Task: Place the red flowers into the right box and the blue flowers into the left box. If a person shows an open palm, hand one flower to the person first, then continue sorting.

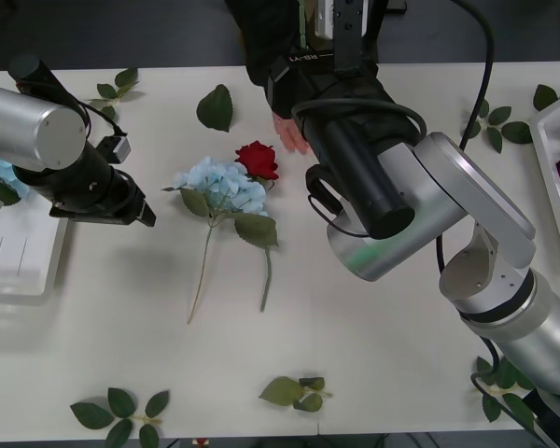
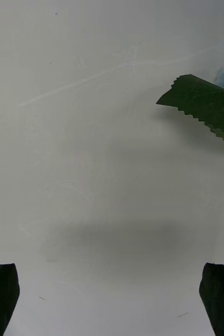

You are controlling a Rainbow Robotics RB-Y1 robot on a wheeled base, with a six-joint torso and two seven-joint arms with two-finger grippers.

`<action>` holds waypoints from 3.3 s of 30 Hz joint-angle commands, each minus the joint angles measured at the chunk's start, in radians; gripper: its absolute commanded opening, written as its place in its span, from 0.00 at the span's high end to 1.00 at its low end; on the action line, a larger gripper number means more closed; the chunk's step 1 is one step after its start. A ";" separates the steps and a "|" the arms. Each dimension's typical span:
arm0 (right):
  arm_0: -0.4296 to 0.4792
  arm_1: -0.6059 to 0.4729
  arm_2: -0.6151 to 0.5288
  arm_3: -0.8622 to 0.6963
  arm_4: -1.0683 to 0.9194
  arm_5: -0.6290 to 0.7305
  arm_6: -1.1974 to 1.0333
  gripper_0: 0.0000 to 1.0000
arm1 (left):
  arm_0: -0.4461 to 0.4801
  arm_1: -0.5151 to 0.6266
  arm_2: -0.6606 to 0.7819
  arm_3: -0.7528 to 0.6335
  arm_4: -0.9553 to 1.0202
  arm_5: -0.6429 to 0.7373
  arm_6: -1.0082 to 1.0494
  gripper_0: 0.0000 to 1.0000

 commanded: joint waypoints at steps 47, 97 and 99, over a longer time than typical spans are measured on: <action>0.045 -0.098 -0.026 -0.117 -0.124 -0.042 -0.055 0.00 | -0.057 -0.099 0.001 -0.045 -0.026 0.022 -0.014 0.00; 0.140 -0.026 -0.742 0.554 -1.853 0.324 1.801 0.00 | -0.054 -0.231 -0.385 0.108 -0.353 -0.346 0.297 1.00; 0.138 -0.026 -0.742 0.554 -1.855 0.324 1.798 0.00 | -0.054 -0.229 -0.385 0.110 -0.353 -0.351 0.297 1.00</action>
